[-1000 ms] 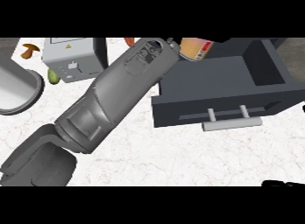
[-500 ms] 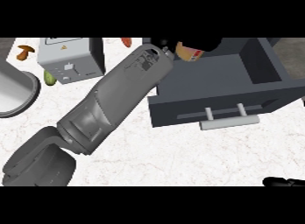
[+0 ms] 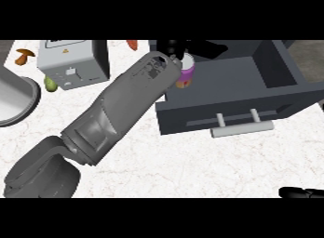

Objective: Pick up the can, place it into the drawer and close the drawer

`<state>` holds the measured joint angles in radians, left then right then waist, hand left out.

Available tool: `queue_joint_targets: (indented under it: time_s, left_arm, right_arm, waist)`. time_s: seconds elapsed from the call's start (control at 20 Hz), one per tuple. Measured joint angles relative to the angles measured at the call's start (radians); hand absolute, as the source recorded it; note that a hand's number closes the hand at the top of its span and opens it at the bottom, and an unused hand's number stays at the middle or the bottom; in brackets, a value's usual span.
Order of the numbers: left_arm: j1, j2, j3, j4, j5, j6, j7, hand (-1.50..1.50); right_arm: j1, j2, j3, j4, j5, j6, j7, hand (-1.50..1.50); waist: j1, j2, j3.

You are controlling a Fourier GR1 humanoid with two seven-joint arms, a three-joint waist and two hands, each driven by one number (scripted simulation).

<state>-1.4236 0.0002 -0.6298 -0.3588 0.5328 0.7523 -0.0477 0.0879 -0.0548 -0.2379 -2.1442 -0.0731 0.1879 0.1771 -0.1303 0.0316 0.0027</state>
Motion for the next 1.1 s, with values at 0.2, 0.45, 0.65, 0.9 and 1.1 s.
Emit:
queue_joint_targets:
  time_s: [0.2,0.45,0.65,0.9,1.1]
  left_arm:
    - [0.002,0.0,-0.004,-0.001,0.024,0.017,-0.011,-1.5]
    - [0.015,0.0,0.005,-0.017,0.065,0.033,-0.03,-1.5]
    - [0.021,0.0,0.006,-0.041,0.1,0.045,-0.037,-1.5]
    - [-0.004,0.0,0.026,-0.05,0.141,0.048,-0.056,-1.5]
    - [0.0,0.0,0.031,-0.065,0.165,0.062,-0.081,-1.5]
  right_arm:
    - [-0.001,-0.01,-0.004,-0.012,0.015,-0.001,-0.009,-1.5]
    - [-0.008,-0.039,0.021,-0.043,0.129,-0.003,-0.061,-1.5]
    - [-0.002,-0.072,0.049,-0.076,0.214,0.009,-0.089,-1.5]
    - [-0.022,-0.11,0.08,-0.082,0.321,0.011,-0.124,-1.5]
    - [-0.036,-0.138,0.127,-0.075,0.452,0.0,-0.144,-1.5]
  waist:
    - [0.003,0.0,0.0]
    - [0.004,0.001,-0.001]
    - [0.01,-0.003,-0.001]
    - [0.028,-0.006,-0.001]
    - [0.048,-0.01,-0.002]
